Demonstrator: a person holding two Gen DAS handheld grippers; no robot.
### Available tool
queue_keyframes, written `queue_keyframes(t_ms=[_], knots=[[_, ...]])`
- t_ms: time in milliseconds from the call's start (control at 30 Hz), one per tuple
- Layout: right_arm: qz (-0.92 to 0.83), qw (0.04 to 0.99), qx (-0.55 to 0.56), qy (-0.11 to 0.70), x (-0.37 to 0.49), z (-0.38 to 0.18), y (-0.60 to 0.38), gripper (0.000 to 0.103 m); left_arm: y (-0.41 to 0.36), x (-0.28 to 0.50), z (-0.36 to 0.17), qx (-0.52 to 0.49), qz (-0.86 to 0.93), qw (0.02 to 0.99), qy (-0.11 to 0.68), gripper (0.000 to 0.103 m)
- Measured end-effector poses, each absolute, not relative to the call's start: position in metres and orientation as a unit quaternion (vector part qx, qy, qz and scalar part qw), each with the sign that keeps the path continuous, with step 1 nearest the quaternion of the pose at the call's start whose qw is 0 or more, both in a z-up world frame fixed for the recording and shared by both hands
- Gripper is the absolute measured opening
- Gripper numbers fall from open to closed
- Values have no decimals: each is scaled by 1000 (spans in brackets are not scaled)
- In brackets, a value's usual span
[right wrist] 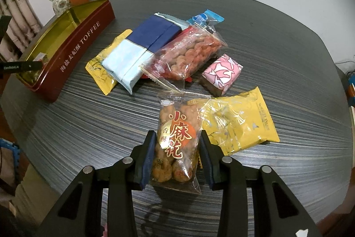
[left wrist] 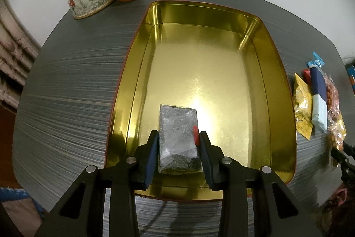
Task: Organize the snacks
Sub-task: 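Lower the clear bag into the gold tin and open the left tool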
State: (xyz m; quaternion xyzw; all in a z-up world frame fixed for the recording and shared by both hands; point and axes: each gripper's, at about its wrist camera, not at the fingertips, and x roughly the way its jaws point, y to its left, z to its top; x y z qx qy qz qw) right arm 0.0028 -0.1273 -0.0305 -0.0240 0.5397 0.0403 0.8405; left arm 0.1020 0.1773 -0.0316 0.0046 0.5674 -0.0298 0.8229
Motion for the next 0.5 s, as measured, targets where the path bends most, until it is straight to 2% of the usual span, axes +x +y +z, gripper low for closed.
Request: queue_keyframes(t_ms=[367,500], knots=[[54,847,-24,528,0,-14,-115,35,178,98,-25,-2,-40,826,563,39],[72,848,-37,524,1,-12,-101,35,183,94,-14,-17,-46,834,550,48]])
